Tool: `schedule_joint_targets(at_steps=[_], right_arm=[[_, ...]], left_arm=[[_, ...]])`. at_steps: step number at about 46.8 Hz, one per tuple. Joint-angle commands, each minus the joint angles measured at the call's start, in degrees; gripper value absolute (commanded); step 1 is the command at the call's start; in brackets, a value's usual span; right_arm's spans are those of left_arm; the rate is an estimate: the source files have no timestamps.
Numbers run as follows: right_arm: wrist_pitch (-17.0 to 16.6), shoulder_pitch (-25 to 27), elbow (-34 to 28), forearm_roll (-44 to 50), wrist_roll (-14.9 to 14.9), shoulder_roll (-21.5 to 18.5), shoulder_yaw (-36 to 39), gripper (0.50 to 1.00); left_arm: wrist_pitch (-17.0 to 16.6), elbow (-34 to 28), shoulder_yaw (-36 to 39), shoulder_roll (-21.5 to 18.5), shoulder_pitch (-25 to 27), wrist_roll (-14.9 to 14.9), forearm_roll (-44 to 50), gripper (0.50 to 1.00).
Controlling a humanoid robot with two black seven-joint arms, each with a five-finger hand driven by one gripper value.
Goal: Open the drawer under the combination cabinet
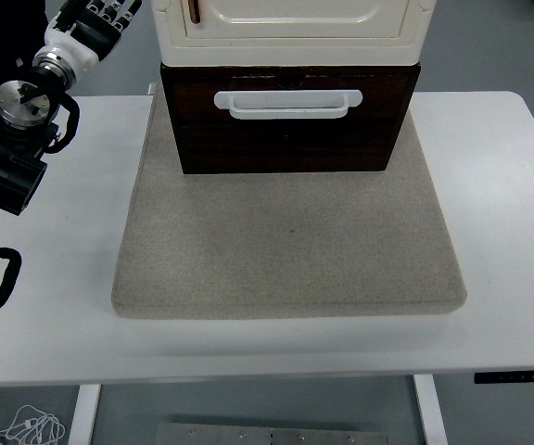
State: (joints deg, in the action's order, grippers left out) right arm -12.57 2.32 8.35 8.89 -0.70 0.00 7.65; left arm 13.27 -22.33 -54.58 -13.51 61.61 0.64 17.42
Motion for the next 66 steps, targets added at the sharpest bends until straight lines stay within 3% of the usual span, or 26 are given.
schedule_joint_targets(at_steps=[1, 40, 52, 59, 66], right_arm=[[0.0, -0.03, 0.0, -0.01, 0.0, 0.0, 0.0, 0.926], [0.0, -0.03, 0.0, -0.01, 0.0, 0.0, 0.0, 0.926], [0.0, -0.03, 0.0, -0.01, 0.0, 0.0, 0.0, 0.926], [0.0, -0.03, 0.0, -0.01, 0.0, 0.0, 0.0, 0.926], [0.0, -0.03, 0.0, -0.01, 0.0, 0.0, 0.0, 0.926]], left_arm=[[0.0, 0.0, 0.0, -0.03, 0.0, 0.06, -0.02, 1.0], [0.62, 0.88, -0.09, -2.4, 1.75, -0.03, -0.02, 1.0], [0.09, 0.27, 0.0, -6.71, 7.38, -0.03, -0.11, 1.0], [0.44, 0.27, 0.09, -10.4, 13.7, 0.24, -2.47, 1.0], [0.44, 0.27, 0.0, -10.84, 20.47, 0.24, -8.1, 1.0]])
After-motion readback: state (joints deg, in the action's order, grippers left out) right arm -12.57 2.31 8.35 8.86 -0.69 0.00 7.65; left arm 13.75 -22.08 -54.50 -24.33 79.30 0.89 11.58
